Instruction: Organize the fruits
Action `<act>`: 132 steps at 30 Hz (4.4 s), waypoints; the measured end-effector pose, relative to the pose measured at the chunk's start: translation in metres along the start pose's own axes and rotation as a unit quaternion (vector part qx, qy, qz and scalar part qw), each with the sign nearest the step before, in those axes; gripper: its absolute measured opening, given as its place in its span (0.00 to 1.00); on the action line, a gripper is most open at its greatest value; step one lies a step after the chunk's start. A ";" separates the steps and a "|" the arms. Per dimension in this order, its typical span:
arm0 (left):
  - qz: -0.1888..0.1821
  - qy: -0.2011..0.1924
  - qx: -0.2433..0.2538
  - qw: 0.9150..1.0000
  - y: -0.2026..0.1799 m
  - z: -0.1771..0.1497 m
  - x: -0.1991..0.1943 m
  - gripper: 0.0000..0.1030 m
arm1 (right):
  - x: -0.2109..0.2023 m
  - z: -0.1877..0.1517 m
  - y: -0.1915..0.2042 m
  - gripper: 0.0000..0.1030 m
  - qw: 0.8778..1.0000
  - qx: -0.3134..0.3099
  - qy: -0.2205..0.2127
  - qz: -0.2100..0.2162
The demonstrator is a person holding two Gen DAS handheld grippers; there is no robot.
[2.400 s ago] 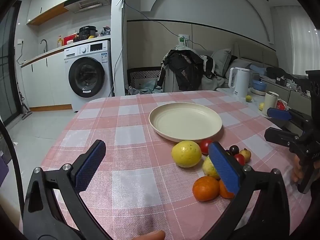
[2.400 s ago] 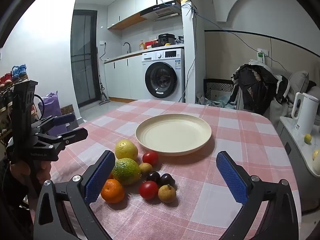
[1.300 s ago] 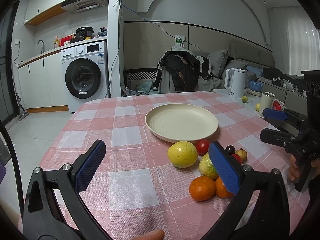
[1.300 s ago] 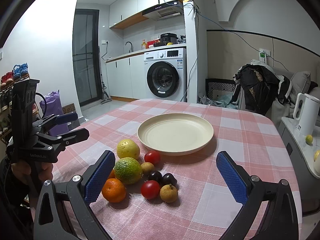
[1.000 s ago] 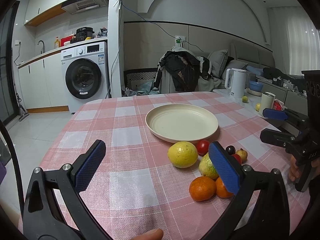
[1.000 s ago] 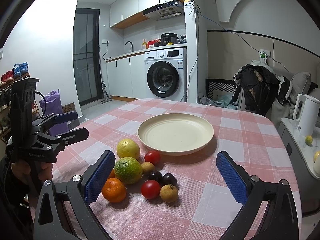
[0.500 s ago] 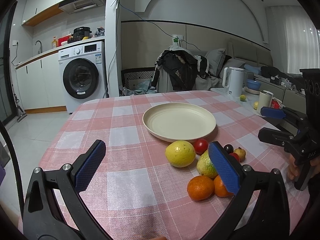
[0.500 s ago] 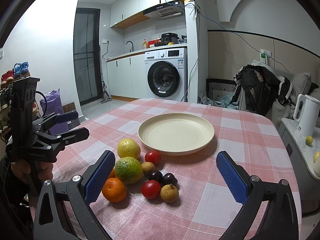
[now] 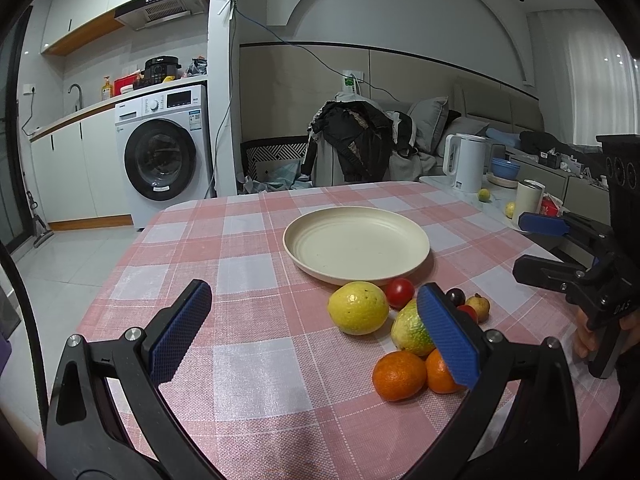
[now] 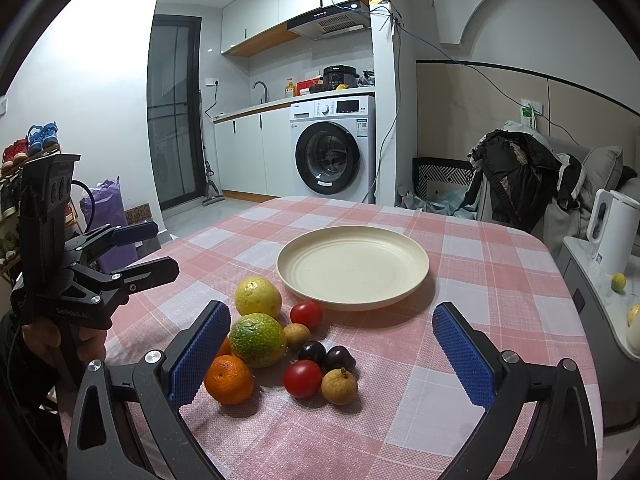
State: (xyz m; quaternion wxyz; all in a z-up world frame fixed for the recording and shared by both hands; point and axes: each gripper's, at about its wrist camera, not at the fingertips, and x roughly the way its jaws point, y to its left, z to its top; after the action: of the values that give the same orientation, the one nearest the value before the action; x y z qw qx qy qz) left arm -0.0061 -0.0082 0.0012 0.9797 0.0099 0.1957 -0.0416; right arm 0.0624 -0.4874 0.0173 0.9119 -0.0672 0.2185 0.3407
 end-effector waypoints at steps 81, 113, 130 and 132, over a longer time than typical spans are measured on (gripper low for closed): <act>-0.160 0.225 0.010 0.961 -0.022 -0.030 0.070 0.37 | 0.067 -0.026 -0.011 0.27 0.969 -0.004 0.248 -0.012; -0.106 0.116 -0.029 0.987 0.001 0.006 0.047 0.33 | 0.032 0.006 -0.011 0.27 0.992 0.022 0.122 -0.015; -0.081 0.080 -0.026 0.993 -0.008 0.050 0.074 0.33 | 0.046 0.033 -0.016 0.27 0.993 0.057 0.101 0.013; -0.078 0.079 -0.025 0.994 -0.011 0.053 0.078 0.33 | 0.048 0.036 -0.016 0.27 0.993 0.059 0.099 0.010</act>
State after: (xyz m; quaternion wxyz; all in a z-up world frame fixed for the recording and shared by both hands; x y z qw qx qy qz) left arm 0.0851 -0.0267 0.0197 0.9550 -0.0262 0.2733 -0.1119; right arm 0.1181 -0.4615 0.0274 0.8849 -0.0447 0.3277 0.3279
